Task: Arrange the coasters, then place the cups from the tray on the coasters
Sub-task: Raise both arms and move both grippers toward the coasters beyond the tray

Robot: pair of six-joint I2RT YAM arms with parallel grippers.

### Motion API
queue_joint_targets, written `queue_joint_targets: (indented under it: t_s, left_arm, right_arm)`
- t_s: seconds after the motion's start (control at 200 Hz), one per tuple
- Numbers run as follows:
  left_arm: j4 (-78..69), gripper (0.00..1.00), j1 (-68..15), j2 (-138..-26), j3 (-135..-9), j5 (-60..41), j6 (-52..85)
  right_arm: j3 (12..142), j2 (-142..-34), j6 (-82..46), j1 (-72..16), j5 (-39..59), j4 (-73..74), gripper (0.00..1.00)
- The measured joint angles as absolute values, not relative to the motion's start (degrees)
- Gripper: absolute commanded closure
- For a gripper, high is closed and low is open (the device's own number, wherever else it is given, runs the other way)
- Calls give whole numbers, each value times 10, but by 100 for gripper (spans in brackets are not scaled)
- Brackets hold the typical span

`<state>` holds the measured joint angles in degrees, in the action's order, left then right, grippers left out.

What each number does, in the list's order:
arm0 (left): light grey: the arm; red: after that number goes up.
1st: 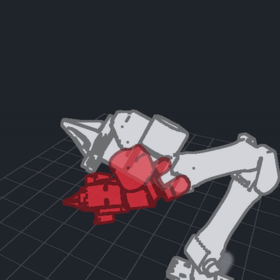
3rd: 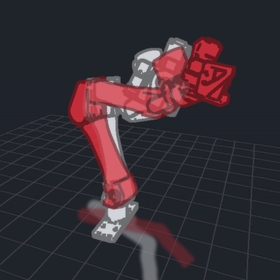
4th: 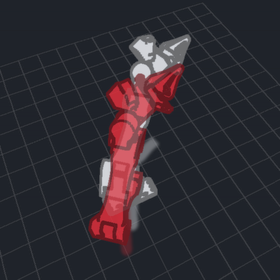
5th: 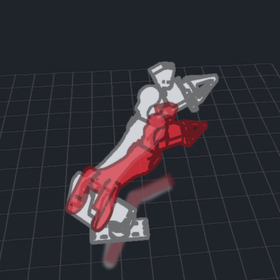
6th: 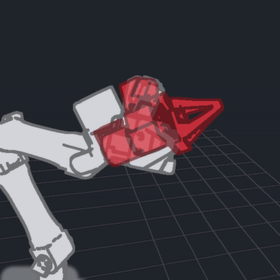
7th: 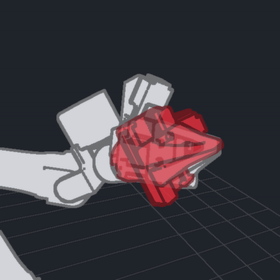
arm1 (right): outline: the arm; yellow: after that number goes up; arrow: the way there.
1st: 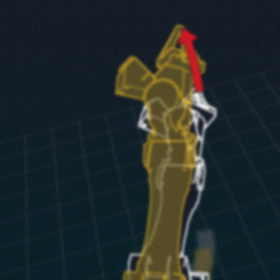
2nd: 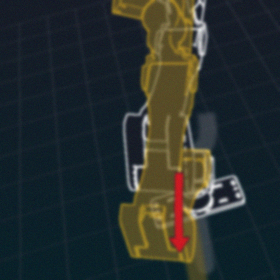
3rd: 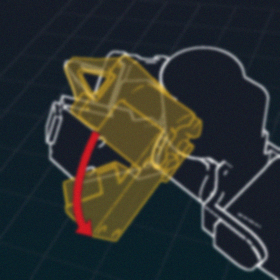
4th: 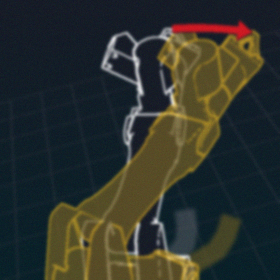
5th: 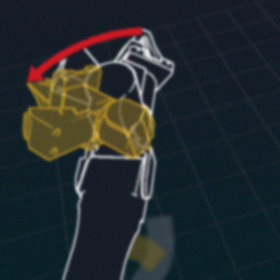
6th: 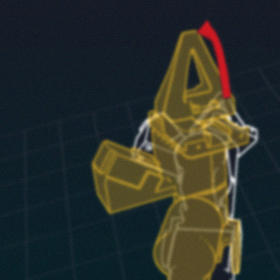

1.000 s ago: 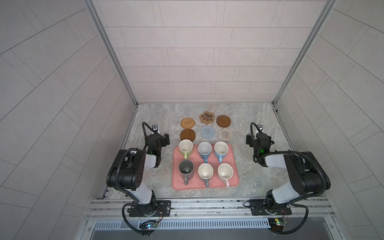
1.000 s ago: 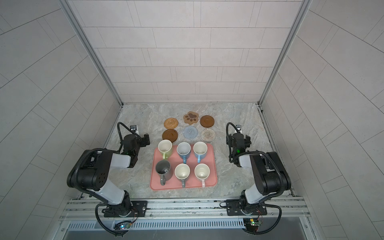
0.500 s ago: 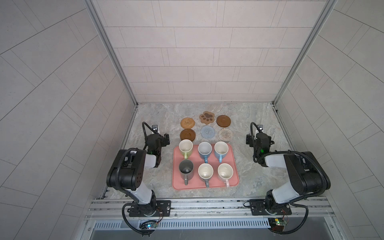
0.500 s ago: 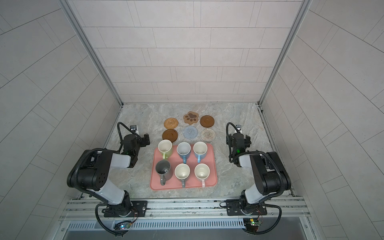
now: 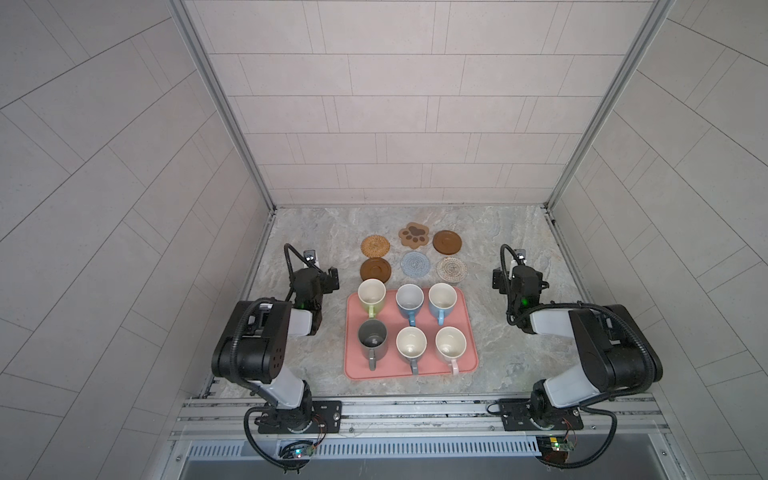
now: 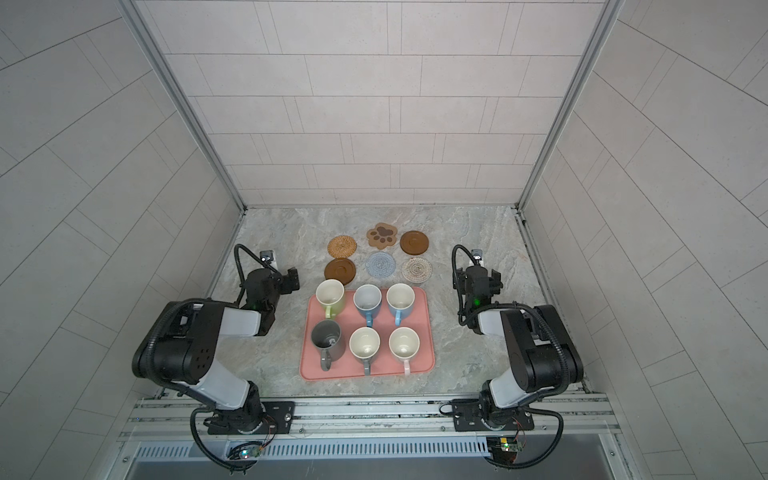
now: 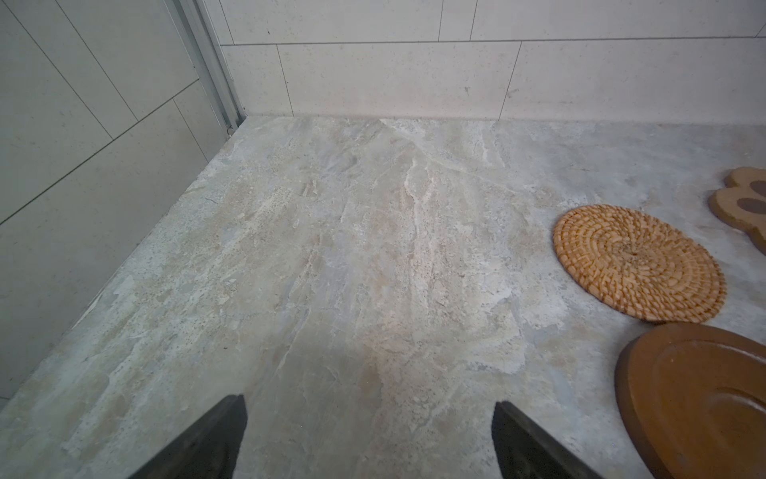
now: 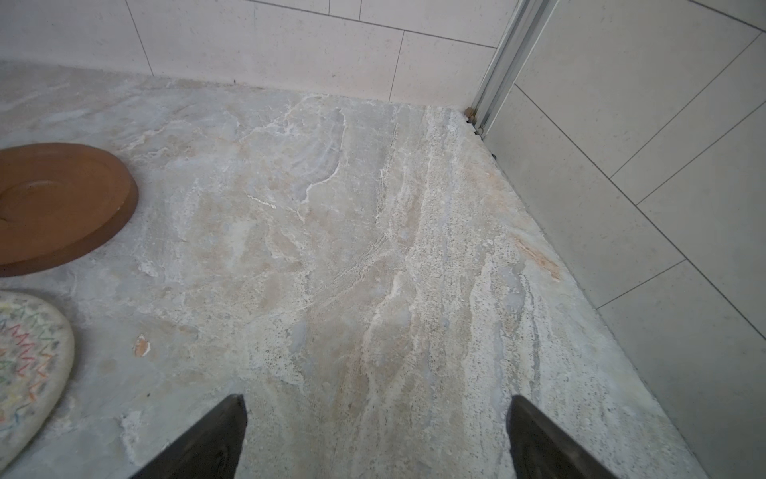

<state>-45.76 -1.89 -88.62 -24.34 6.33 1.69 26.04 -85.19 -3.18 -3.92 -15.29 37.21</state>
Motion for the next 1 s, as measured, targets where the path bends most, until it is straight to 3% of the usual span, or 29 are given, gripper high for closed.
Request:
queue_joint_targets:
  t_s: [0.155,0.33,0.61,1.001]
  left_arm:
    - [-211,0,-19,-763,-366,59,42]
    - [-91,0,-22,-702,-482,27,88]
    - [67,0,-55,-809,-591,-35,150]
    - [150,0,-103,-889,-680,-77,227]
  right_arm:
    - [388,-754,-56,-46,-161,148,1]
    - [513,-700,-136,-53,-168,-35,0]
    - [513,-697,-243,-79,-126,-219,0]
    - [548,-737,-319,-78,-75,-267,0]
